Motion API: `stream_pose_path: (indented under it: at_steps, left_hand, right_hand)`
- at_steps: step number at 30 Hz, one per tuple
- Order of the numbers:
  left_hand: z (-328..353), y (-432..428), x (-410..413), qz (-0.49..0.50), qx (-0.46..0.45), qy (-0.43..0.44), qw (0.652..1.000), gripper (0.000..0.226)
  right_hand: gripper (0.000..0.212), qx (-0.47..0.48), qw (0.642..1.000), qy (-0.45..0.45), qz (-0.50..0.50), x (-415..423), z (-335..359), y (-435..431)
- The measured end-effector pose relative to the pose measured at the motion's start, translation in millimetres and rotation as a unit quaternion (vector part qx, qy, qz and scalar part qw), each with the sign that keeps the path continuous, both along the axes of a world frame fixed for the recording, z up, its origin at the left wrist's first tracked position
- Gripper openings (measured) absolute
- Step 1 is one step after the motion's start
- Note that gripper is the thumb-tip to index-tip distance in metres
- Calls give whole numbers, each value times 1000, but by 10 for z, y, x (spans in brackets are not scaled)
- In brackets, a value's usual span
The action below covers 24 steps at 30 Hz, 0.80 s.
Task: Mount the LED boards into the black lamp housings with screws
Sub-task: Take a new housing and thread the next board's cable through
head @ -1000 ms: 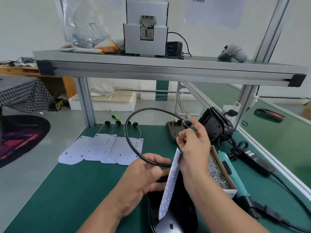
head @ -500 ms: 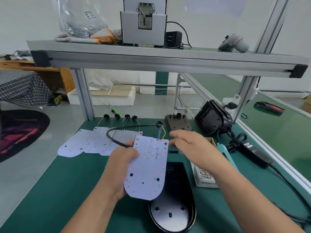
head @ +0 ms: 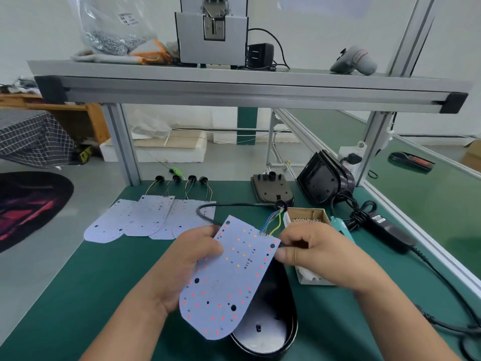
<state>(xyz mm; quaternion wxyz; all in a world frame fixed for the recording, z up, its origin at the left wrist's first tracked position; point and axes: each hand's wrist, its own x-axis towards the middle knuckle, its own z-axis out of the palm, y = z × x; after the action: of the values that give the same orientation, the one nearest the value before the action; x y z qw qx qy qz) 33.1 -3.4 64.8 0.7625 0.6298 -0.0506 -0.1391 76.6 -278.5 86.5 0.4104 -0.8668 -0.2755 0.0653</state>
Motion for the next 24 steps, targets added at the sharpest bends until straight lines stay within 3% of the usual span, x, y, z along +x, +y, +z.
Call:
stream_pose_path:
  at_steps: [2, 6, 8, 15, 19, 24]
  left_hand:
    - [-20, -1, -18, 21, 1, 6, 1000, 47]
    - [-70, -81, 3, 100, -7, 48, 994, 28]
    - [-78, -112, -21, 103, -37, 59, 992, 28]
    - [-65, -211, -72, 146, -87, 62, 983, 30]
    - [-50, -186, -61, 165, -155, 59, 972, 31]
    - [-43, -247, -91, 195, -110, 38, 974, 28]
  right_hand:
    - [32, 75, 994, 75, -22, -10, -42, 32]
    - [41, 208, 965, 140, -72, 47, -172, 108]
    - [32, 242, 954, 156, -80, 52, -236, 161]
    - [24, 188, 970, 71, -139, 66, -386, 332]
    - [15, 164, 975, 71, -131, 47, -397, 379]
    - [11, 138, 980, 80, -116, 47, -384, 385]
